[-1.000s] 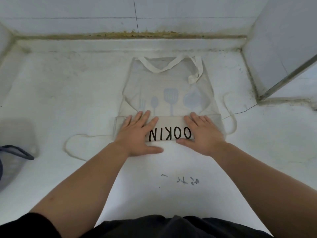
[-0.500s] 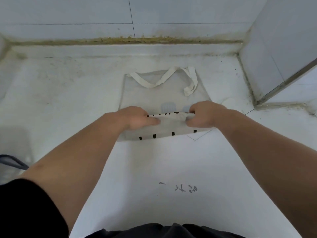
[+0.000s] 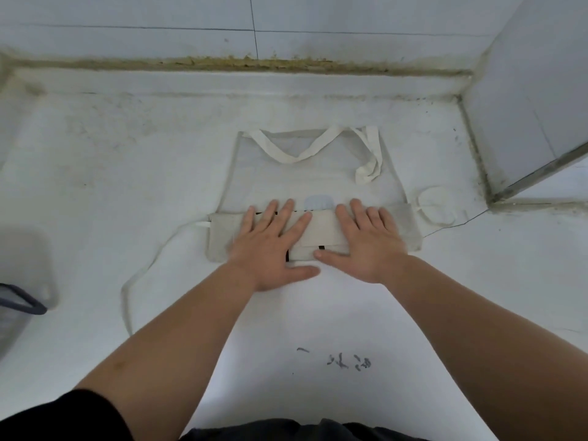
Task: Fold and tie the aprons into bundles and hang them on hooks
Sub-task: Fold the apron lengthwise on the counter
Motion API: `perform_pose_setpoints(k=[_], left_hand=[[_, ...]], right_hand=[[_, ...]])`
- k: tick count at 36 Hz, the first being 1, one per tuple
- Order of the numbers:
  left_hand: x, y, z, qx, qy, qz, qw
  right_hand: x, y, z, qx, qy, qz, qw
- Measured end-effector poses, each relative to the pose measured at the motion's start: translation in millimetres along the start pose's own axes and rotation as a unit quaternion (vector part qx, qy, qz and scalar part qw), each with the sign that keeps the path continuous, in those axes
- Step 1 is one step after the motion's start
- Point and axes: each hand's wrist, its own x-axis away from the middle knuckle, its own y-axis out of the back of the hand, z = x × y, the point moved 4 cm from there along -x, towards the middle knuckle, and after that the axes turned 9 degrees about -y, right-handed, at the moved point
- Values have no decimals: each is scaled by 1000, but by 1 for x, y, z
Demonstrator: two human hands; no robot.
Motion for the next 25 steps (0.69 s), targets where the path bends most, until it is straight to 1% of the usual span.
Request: perform_pose_setpoints(k=[4, 7, 9, 12, 13, 16, 18, 20, 23, 25], left_hand=[[4, 8, 6, 16, -14, 4, 1000], [11, 16, 2, 43, -3, -37, 998], [13, 23, -2, 63, 0, -38, 997], [12, 40, -2, 112, -11, 1, 994], [12, 47, -1, 125, -5, 13, 992], [9, 65, 1, 164, 33, 90, 982], [6, 66, 2, 203, 61, 136, 968], [4, 63, 4, 233, 79, 154, 957], [4, 59, 3, 235, 74, 134, 960], [1, 61, 2, 177, 52, 93, 978]], right_hand=[[6, 2, -7, -10, 10, 29, 999], [11, 5, -8, -11, 16, 7, 1000], [16, 10, -7, 8, 28, -16, 999], [21, 25, -7, 13, 37, -15, 999], [22, 30, -8, -4, 33, -2, 999], [18, 39, -10, -86, 18, 62, 994], [15, 42, -12, -104, 15, 94, 990], [12, 44, -14, -101, 7, 122, 987], [8, 42, -16, -87, -4, 148, 985], [3, 42, -17, -73, -14, 127, 989]])
